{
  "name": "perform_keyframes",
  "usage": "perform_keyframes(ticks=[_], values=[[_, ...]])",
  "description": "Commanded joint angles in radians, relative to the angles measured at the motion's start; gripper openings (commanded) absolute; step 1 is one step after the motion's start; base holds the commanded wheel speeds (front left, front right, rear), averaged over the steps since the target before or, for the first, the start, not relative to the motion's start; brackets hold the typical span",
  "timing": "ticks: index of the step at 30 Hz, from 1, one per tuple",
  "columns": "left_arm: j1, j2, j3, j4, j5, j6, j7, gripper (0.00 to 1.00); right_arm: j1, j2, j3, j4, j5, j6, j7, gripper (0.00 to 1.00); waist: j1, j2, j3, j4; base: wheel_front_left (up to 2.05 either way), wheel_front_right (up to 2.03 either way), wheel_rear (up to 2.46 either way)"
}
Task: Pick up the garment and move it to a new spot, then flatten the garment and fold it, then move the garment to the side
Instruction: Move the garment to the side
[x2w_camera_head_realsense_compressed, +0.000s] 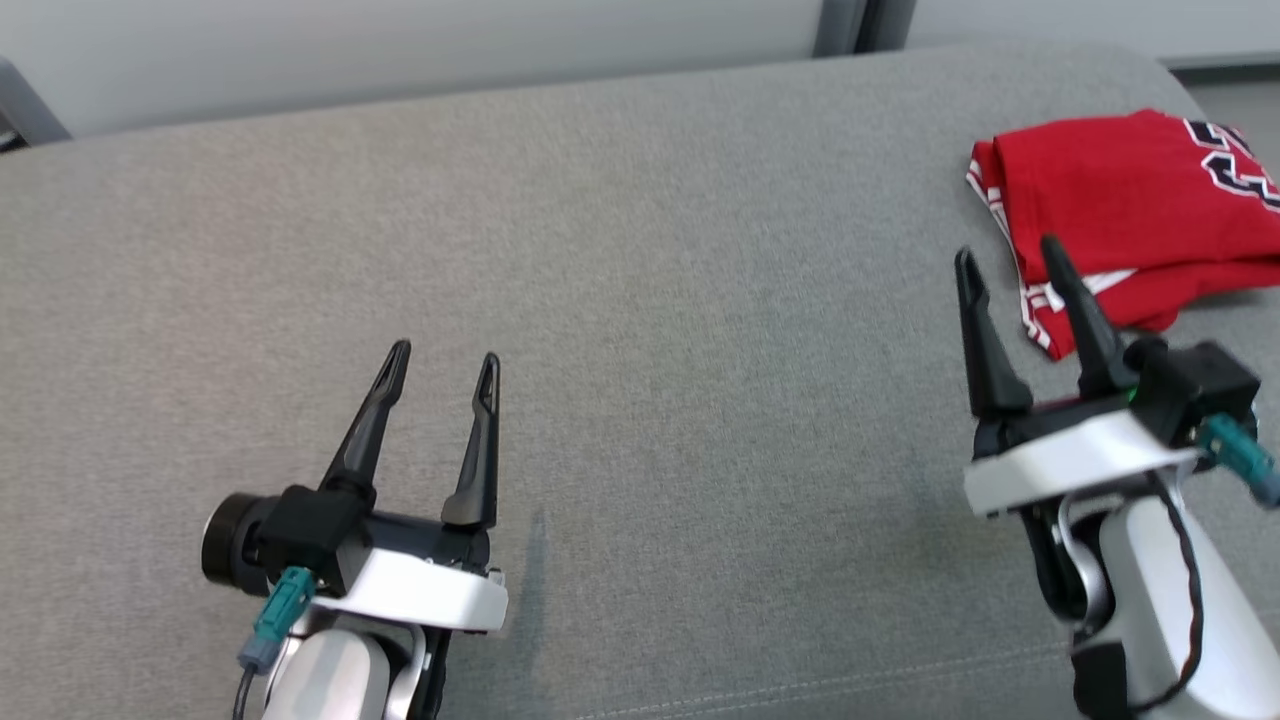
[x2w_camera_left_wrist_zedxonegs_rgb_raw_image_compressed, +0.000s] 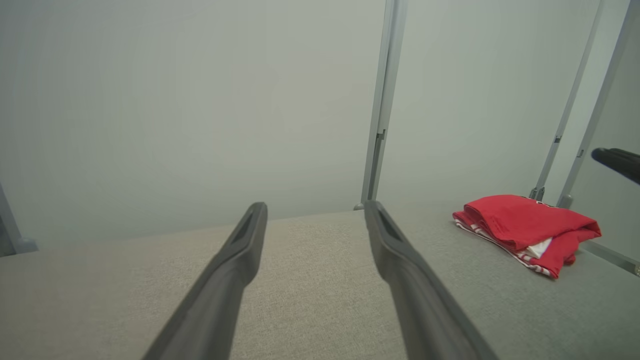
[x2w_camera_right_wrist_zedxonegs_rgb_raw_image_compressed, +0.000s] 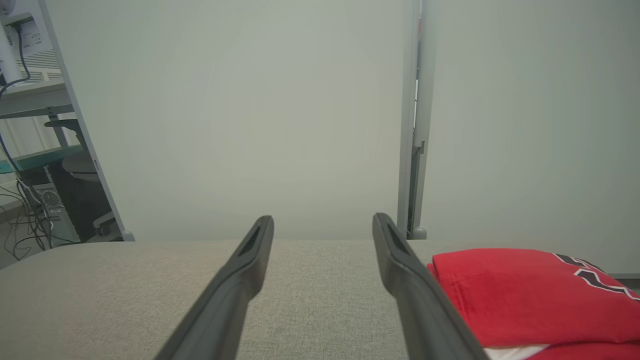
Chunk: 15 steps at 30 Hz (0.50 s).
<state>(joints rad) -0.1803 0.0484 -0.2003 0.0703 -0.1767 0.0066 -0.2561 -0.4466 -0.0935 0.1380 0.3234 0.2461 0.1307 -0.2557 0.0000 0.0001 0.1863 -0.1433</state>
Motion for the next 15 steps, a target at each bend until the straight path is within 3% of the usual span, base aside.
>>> perform_keyframes(ticks=[1, 6, 15], values=[[0.003, 0.004, 0.029, -0.017, -0.007, 0.019, -0.006, 1.0, 0.038, 0.008, 0.018, -0.053, -0.006, 0.0, -0.006, 1.0, 0.0, -0.0001, -0.058, 0.032, 0.0, 0.0, 0.0], [0.054, 0.003, 0.034, -0.017, -0.01, 0.039, -0.006, 1.0, 0.168, 0.001, 0.013, -0.148, -0.013, 0.0, -0.006, 1.0, 0.0, -0.0001, -0.127, 0.054, 0.0, 0.0, 0.0], [0.147, 0.002, 0.061, -0.018, 0.005, 0.045, -0.006, 1.0, 0.38, -0.01, -0.092, -0.296, -0.024, 0.0, -0.006, 1.0, 0.0, -0.0001, -0.208, 0.1, 0.0, 0.0, 0.0]])
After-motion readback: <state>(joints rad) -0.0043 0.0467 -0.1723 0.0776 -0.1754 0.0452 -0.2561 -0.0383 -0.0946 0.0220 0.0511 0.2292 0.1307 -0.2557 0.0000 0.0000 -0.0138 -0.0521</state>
